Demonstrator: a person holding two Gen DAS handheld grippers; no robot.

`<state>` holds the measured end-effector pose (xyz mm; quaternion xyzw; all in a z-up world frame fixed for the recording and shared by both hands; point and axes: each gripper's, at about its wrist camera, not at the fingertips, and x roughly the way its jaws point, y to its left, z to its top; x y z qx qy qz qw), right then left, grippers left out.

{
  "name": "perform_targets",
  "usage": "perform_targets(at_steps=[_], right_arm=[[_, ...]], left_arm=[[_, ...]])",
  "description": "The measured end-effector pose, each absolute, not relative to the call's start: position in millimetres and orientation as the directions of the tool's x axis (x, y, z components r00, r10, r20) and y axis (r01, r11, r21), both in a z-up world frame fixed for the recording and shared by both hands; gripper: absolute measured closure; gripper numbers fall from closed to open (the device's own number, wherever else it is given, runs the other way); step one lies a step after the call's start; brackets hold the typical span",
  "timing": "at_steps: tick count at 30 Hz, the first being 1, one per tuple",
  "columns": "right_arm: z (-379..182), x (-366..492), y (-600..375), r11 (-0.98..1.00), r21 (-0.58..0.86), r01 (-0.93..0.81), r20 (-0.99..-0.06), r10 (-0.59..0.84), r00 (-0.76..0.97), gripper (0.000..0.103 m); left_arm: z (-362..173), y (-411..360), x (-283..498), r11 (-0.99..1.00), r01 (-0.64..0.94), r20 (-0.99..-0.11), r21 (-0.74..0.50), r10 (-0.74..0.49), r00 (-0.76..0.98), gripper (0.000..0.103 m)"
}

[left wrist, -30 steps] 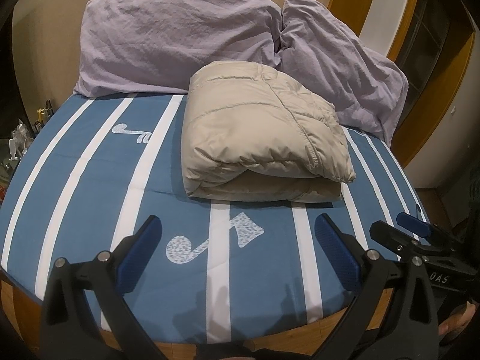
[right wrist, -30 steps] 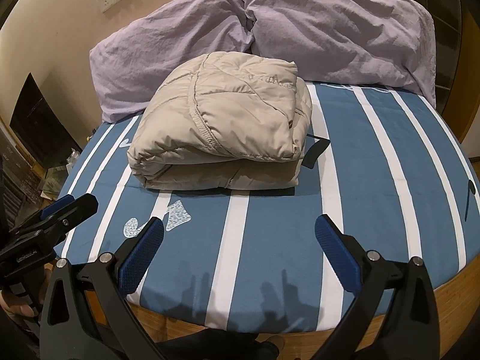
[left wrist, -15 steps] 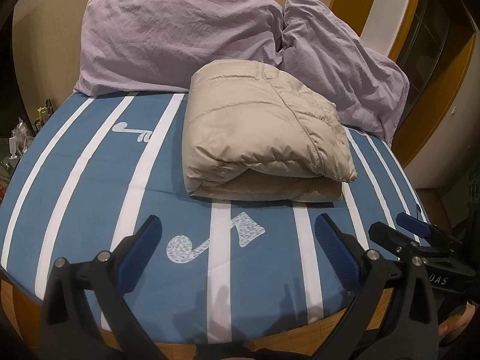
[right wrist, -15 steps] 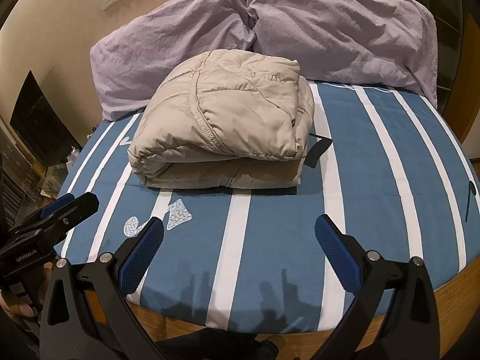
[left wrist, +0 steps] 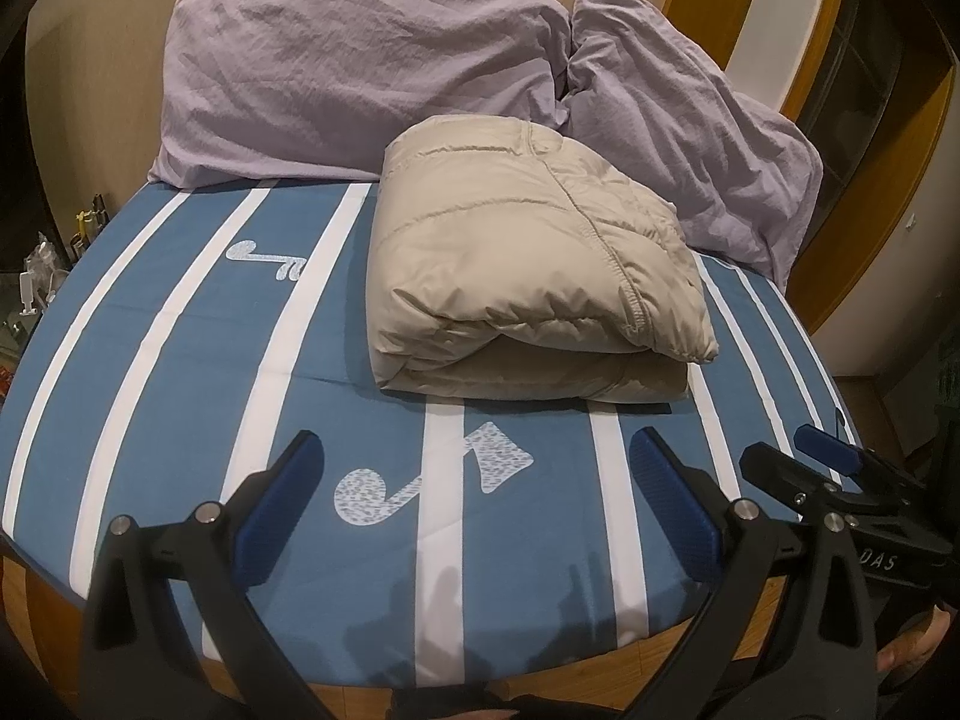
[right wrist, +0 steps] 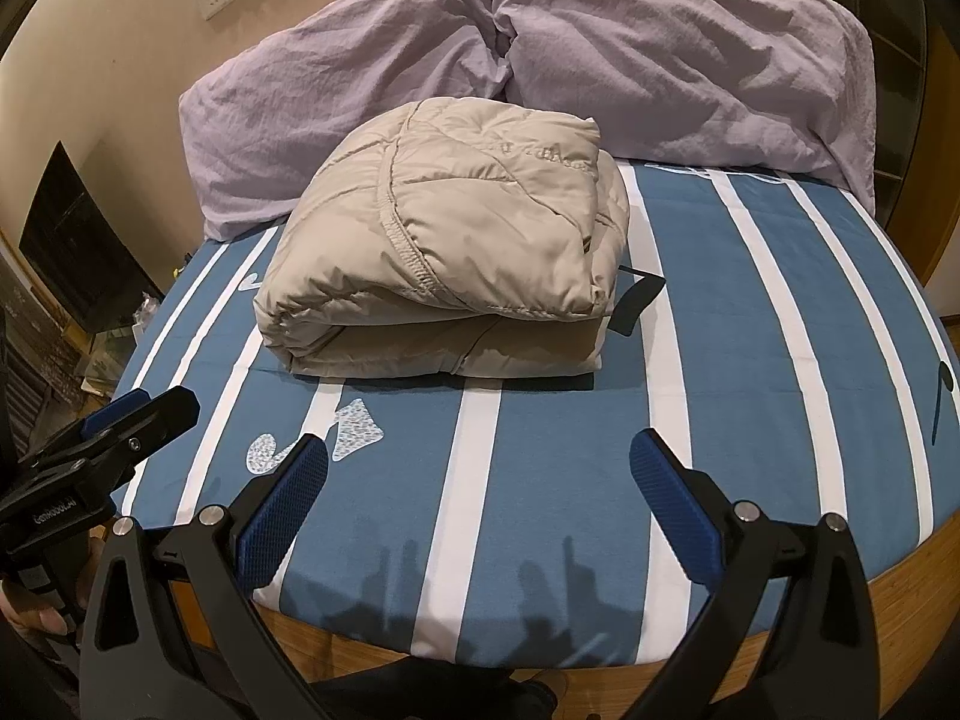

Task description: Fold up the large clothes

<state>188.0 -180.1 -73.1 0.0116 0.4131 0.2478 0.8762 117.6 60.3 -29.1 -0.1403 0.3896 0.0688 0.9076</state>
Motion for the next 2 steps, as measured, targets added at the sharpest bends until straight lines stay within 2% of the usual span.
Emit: perform_targets(at_steps=[2], right_arm=[[-73.0,188.1,-180.4,0.877,0.225,-0.425,-0.718,0.444,0.536,0.001]], left_arm=[[-28.6,60.7,117.3,0.951,-0.233,-0.726,-0.202,0.015,0.688,0.002]])
